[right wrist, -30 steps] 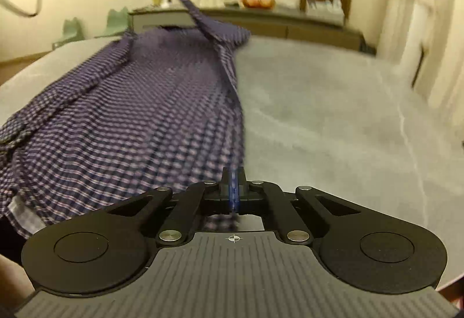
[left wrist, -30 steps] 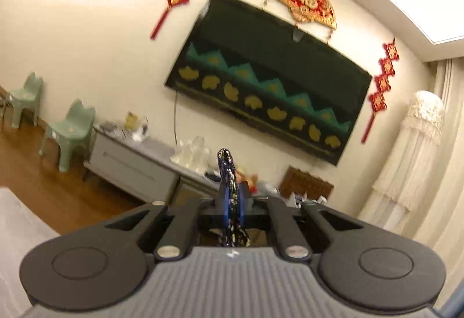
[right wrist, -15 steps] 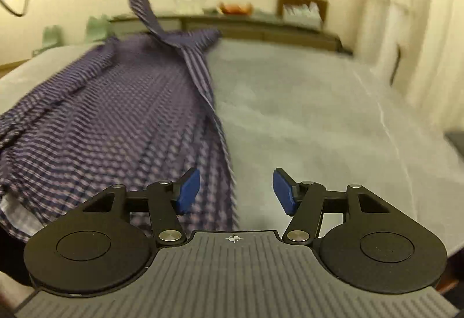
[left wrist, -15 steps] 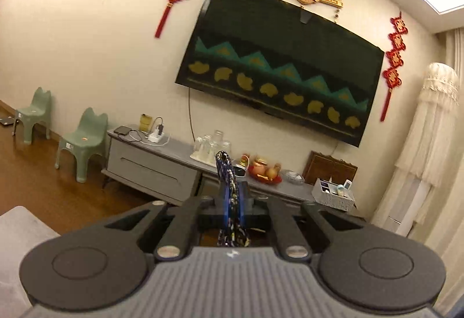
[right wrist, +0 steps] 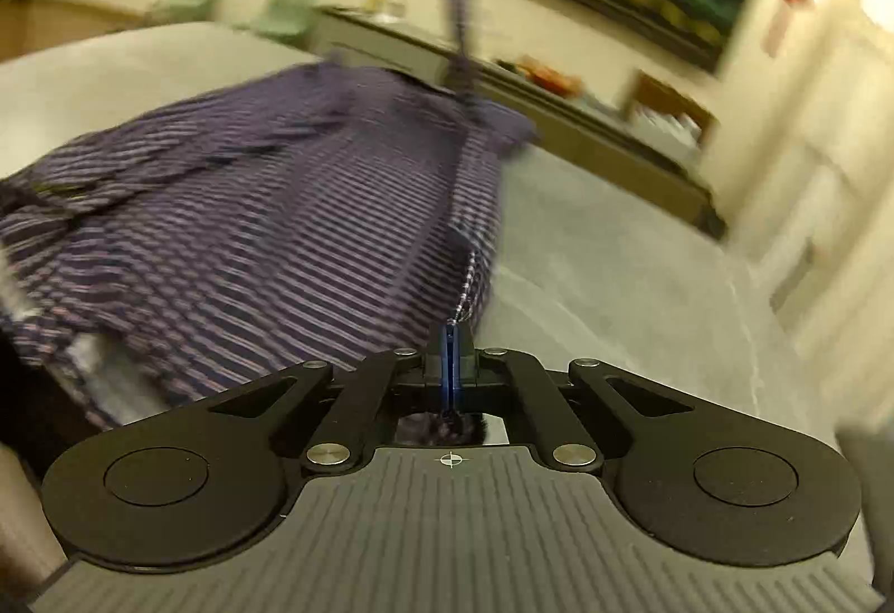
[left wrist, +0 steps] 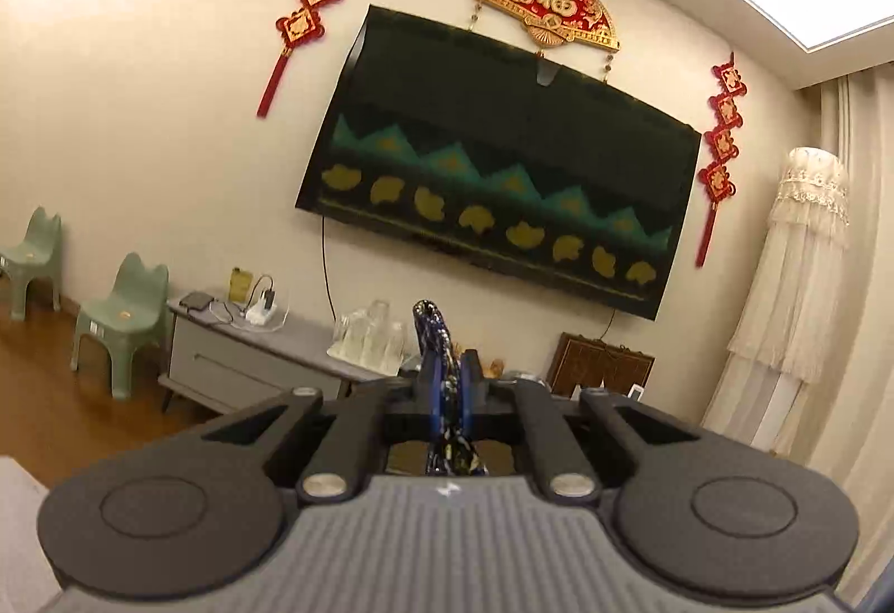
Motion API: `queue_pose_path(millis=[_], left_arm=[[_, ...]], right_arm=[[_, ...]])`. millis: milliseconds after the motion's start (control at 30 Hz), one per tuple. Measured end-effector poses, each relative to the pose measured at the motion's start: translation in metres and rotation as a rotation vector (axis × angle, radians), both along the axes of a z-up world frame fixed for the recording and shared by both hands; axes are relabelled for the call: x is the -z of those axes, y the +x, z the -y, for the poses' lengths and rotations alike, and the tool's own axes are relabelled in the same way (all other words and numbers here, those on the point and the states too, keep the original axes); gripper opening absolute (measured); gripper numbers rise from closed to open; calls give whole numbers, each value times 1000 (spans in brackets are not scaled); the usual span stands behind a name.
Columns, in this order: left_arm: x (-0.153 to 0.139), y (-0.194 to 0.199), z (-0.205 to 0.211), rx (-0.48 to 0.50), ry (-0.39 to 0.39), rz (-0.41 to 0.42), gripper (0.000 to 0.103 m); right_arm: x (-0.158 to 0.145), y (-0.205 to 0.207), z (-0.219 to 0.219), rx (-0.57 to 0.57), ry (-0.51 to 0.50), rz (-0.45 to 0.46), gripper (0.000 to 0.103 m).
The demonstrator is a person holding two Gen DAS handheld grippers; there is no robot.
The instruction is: Fold clothes
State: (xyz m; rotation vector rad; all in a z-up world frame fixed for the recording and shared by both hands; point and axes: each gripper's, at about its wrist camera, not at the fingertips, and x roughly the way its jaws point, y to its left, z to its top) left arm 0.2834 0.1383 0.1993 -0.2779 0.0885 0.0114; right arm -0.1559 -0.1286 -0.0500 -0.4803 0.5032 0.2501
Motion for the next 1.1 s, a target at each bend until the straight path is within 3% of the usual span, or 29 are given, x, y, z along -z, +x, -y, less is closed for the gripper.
queue_pose_path(millis=[167, 267, 367, 400, 467, 533, 633, 767, 933, 1100], left_arm=[[-3, 2, 8, 25, 59, -1, 7], [7, 2, 12, 20, 89, -3, 7], [18, -2, 8, 1, 110, 1, 7], [22, -5, 6, 3, 121, 5, 7], [26, -9, 3, 10, 153, 9, 7], [27, -19, -1, 28, 157, 31, 7], [28, -45, -12, 69, 116, 78, 7], [41, -88, -18, 166, 111, 116, 7], [72, -108, -3, 207, 159, 63, 7], [92, -121, 32, 295, 309, 91, 7]], right_arm=[[30, 19, -41, -89, -79, -98, 0], [41, 25, -47, -114, -78, -150, 2], [29, 33, -33, -169, 53, -229, 13], [24, 35, -25, -187, 107, -260, 28], [6, 41, -2, -207, 251, -295, 44], [-15, 57, 24, -211, 402, -336, 45], [-37, 105, 64, -152, 586, -380, 45], [-50, 177, 103, -92, 717, -450, 46], [-55, 291, 94, -76, 731, -473, 49], [-43, 401, 61, -31, 768, -463, 49]])
